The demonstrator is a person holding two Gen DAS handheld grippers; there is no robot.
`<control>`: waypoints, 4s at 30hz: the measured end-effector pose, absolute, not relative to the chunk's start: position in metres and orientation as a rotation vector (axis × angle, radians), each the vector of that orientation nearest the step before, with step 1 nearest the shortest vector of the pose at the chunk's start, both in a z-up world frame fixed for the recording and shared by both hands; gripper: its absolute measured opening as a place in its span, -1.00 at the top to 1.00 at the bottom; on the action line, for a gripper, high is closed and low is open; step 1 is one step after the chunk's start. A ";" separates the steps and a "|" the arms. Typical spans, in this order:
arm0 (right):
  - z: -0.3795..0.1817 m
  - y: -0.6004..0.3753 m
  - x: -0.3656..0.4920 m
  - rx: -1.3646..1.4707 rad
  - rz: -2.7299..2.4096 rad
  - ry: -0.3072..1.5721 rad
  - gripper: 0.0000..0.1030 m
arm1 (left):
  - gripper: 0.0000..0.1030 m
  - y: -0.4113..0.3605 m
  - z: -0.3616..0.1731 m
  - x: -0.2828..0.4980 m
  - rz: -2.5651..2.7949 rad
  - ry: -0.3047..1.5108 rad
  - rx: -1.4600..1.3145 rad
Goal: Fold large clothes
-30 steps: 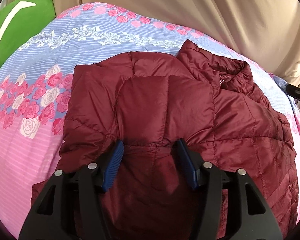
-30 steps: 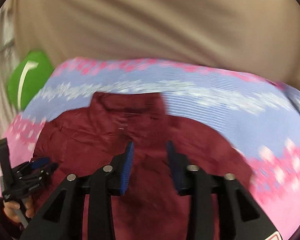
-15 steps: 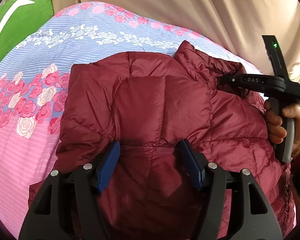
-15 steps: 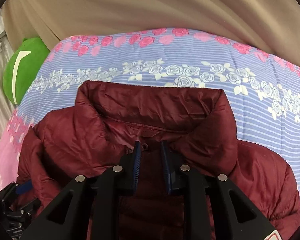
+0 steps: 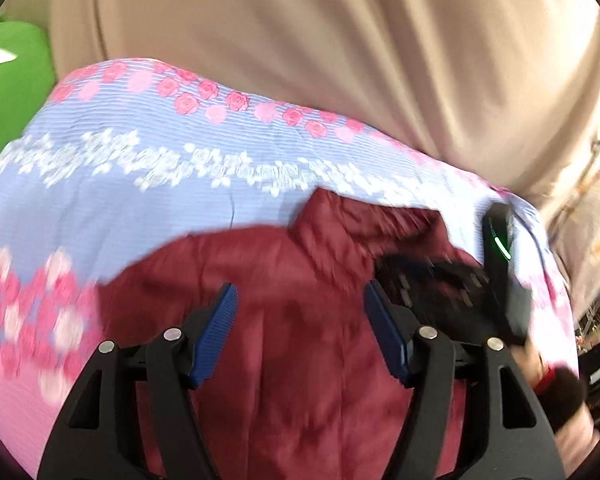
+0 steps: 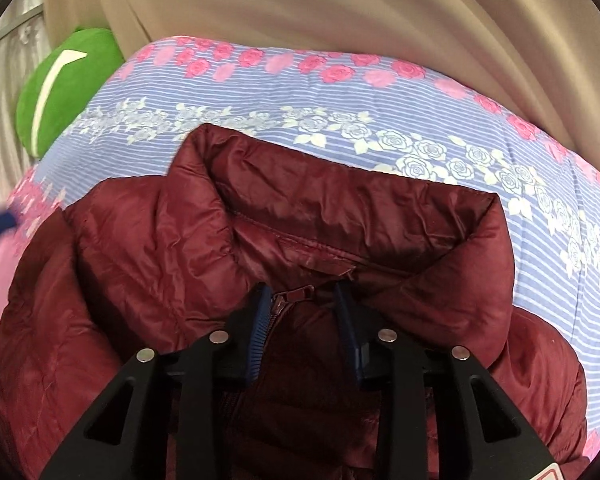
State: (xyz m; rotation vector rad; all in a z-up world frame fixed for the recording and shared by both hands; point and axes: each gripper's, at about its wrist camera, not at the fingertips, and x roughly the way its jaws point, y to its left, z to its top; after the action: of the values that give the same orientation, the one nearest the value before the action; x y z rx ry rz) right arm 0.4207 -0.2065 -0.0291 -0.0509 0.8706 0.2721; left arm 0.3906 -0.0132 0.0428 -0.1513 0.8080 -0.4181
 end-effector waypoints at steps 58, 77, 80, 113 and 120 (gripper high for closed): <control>-0.017 -0.270 0.419 -0.002 0.253 0.907 1.00 | -0.25 -0.052 -0.032 0.453 -0.301 0.807 -0.126; -0.021 -0.328 0.407 0.283 0.159 0.835 1.00 | -0.28 -0.084 -0.016 0.480 -0.313 0.811 0.006; -0.003 -0.309 0.389 0.200 0.136 0.779 0.90 | -0.25 -0.071 0.009 0.470 -0.314 0.734 -0.054; -0.020 -0.373 0.338 0.203 -0.123 0.857 0.89 | -0.16 -0.002 -0.023 0.422 -0.225 0.783 0.029; 0.014 -0.254 0.388 0.084 0.154 0.812 0.87 | -0.25 -0.004 -0.021 0.446 -0.164 0.846 0.015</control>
State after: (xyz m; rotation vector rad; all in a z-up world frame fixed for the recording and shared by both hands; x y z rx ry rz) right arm 0.3884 -0.2543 0.0144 0.0839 0.8117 0.1538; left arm 0.4457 -0.0043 -0.0212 0.0151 0.8458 -0.1642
